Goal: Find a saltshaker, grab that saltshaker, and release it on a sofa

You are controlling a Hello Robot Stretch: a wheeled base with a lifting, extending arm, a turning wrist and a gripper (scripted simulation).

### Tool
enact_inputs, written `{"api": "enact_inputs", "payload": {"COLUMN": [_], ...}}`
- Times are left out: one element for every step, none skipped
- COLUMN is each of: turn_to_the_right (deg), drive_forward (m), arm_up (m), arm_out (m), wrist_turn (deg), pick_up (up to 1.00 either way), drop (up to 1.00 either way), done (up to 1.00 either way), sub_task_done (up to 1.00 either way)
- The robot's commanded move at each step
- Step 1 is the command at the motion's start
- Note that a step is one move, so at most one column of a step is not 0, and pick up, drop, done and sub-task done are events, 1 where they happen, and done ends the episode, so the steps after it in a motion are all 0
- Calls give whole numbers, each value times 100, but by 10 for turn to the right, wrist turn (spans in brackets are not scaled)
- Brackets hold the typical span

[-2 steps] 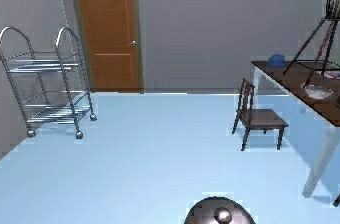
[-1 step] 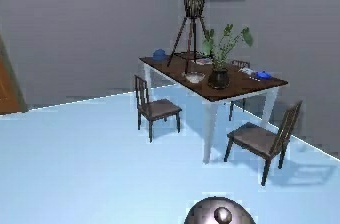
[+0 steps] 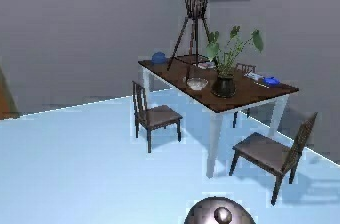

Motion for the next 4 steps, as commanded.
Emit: {"api": "enact_inputs", "payload": {"turn_to_the_right": [60, 0, 450, 90], "drive_forward": [0, 55, 0, 0], "arm_up": [0, 0, 0, 0], "arm_out": [0, 0, 0, 0], "wrist_turn": [0, 0, 0, 0], "pick_up": [0, 0, 0, 0], "drop": [0, 0, 0, 0], "done": [0, 0, 0, 0], "sub_task_done": [0, 0, 0, 0]}}
